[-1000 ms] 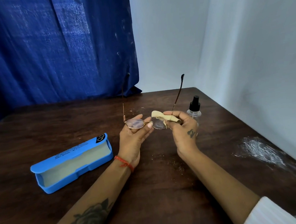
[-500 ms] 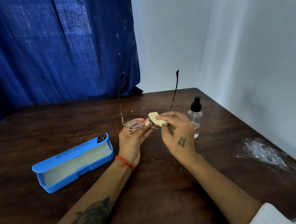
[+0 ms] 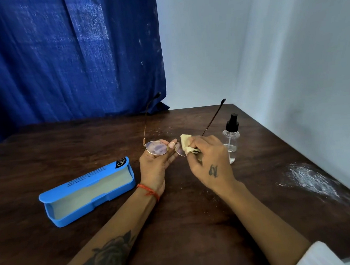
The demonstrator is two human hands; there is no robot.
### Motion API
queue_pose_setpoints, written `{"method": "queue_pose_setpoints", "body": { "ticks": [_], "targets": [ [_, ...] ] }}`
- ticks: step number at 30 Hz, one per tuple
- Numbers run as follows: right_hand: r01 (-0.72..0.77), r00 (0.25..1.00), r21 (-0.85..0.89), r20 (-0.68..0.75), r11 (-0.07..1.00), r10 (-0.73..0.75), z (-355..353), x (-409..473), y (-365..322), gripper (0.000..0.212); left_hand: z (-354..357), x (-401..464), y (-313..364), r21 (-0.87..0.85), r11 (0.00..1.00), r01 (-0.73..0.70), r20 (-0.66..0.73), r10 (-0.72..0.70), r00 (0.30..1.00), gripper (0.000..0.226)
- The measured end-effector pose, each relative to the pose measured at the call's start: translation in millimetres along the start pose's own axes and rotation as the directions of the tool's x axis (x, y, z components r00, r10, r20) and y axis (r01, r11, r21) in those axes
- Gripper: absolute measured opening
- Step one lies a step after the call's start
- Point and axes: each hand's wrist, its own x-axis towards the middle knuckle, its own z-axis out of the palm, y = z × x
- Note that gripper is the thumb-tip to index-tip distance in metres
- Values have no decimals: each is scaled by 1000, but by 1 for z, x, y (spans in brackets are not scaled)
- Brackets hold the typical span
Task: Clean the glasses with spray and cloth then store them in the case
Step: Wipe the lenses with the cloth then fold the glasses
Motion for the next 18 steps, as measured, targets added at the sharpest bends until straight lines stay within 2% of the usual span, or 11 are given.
{"method": "queue_pose_setpoints", "body": {
  "ticks": [2, 5, 8, 10, 15, 18],
  "targets": [
    [-13, 999, 8, 36, 1000, 13, 2, 0, -3, 21, 0, 0, -1, 1, 1000, -19, -11, 19, 1000, 31],
    [-77, 992, 125, 105, 989, 64, 2, -2, -7, 18, -1, 0, -2, 8, 999, -34, -22, 35, 999, 22],
    [-96, 993, 190, 88, 977, 80, 0, -1, -6, 16, -1, -1, -2, 11, 1000, -29, -26, 29, 999, 19],
    [-87, 996, 160, 48, 983, 80, -2, 0, -5, 22, -1, -1, -3, 1, 999, -40, -22, 40, 999, 13],
    [22, 1000, -73, -7, 997, -23, -1, -2, -2, 31, 2, -3, -3, -3, 997, -76, 4, 76, 997, 11],
    [60, 998, -40, 35, 997, -59, 5, -3, -4, 39, 2, -4, -3, 7, 996, -84, 7, 84, 996, 11]
  ]
}}
